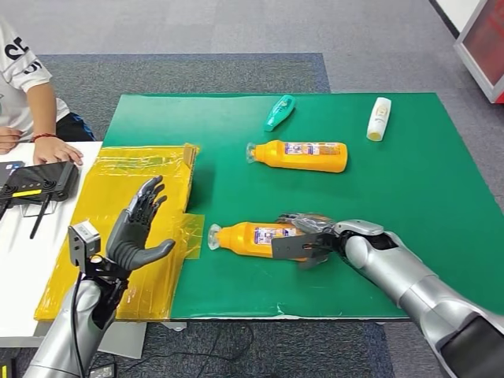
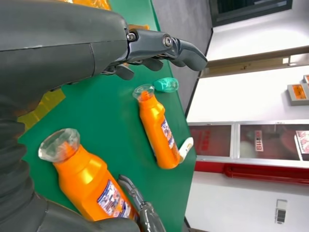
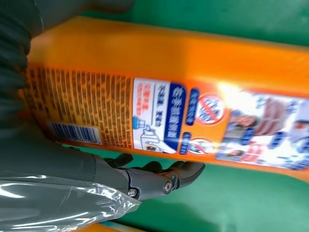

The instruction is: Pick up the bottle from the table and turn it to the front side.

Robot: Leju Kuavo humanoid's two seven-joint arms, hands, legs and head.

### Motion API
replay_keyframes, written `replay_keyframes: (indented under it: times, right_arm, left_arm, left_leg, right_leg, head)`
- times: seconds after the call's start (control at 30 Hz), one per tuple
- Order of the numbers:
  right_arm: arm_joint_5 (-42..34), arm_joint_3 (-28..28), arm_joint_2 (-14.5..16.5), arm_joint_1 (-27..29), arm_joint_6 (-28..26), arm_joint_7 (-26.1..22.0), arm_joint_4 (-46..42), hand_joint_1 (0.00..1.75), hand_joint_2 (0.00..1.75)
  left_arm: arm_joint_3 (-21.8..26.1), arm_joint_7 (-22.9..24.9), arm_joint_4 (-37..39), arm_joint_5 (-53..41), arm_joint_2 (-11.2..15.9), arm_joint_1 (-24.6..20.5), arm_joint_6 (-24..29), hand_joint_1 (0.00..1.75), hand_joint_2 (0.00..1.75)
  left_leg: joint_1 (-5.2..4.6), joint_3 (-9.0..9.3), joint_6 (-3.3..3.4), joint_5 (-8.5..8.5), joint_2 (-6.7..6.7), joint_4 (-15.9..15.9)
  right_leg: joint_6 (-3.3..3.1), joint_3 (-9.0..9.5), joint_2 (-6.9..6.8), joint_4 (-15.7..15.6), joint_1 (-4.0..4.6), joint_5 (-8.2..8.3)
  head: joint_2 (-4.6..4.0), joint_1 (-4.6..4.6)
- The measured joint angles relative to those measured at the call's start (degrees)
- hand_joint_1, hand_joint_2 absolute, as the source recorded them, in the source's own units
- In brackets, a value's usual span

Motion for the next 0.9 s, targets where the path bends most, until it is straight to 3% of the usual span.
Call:
replay_keyframes:
  times: [0.4,0.47,0.53,0.6,0.9]
  right_arm:
    - [0.8,1.8,1.2,-0.9,-1.7,1.4,2.6,0.00,1.75]
    - [0.9,1.9,1.3,-1.0,-1.8,1.6,2.8,0.20,1.75]
    - [0.9,2.0,1.4,-1.1,-1.8,1.8,2.9,1.05,1.75]
    - [0.9,2.1,1.5,-1.2,-1.9,1.8,3.1,1.73,1.75]
    - [0.2,2.0,1.6,-1.2,-3.4,1.6,3.2,1.75,1.75]
  left_arm:
    - [0.0,0.3,0.2,0.3,-0.1,-0.4,-0.4,0.00,1.75]
    - [0.0,0.3,0.2,0.4,-0.1,-0.4,-0.5,0.00,1.75]
    - [0.1,0.3,0.2,0.5,-0.1,-0.4,-0.6,0.00,1.75]
    - [0.1,0.3,0.2,0.5,-0.1,-0.4,-0.7,0.00,1.75]
    - [0.3,0.3,0.2,0.6,-0.1,-0.4,-0.8,0.00,1.75]
  left_leg:
    - [0.00,0.02,0.00,0.00,0.00,0.0]
    - [0.00,0.02,-0.01,0.01,0.00,0.0]
    - [0.00,0.03,-0.02,0.01,0.00,0.0]
    - [0.00,0.04,-0.02,0.01,0.01,0.0]
    - [0.00,0.05,-0.04,0.05,0.01,0.0]
  right_leg:
    - [0.00,0.00,0.00,0.0,0.00,0.00]
    - [-0.01,0.01,0.01,0.0,0.00,0.01]
    - [-0.01,0.01,0.01,0.0,0.00,0.01]
    - [-0.02,0.02,0.01,0.0,0.00,0.02]
    - [0.00,0.03,0.01,0.0,0.00,0.07]
  head:
    - [0.00,0.00]
    - [0.00,0.00]
    - [0.00,0.00]
    - [0.00,0.00]
    - [0.01,0.00]
